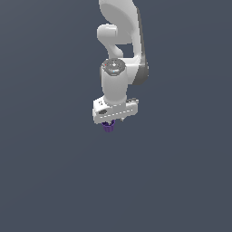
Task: Pick up the object and move it to a goal position.
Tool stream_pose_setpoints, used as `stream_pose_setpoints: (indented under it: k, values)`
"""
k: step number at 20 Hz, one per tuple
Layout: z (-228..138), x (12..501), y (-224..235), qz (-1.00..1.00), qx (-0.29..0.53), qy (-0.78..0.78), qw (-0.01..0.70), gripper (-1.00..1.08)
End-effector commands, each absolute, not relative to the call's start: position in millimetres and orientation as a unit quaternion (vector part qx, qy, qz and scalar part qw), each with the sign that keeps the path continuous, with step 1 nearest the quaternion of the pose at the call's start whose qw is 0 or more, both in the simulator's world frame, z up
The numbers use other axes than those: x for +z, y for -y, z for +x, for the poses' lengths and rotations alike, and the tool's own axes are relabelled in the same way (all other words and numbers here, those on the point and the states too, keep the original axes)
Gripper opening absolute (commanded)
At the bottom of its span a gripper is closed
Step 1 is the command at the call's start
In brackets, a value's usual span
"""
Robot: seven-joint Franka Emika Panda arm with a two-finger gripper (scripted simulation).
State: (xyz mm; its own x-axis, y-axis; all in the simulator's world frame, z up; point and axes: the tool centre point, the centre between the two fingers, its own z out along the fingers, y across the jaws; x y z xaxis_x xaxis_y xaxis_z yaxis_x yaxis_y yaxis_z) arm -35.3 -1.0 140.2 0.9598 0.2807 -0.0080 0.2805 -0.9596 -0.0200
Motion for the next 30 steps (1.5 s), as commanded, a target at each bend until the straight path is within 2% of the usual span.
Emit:
stream_pose_setpoints:
  k: [1, 30]
  values:
    - [-41.4, 136.4, 4.1, -0.985, 0.005, 0.173, 0.008, 0.28]
    - [-112.1, 101.2, 27.7, -0.871, 0.001, 0.492, 0.001, 0.28]
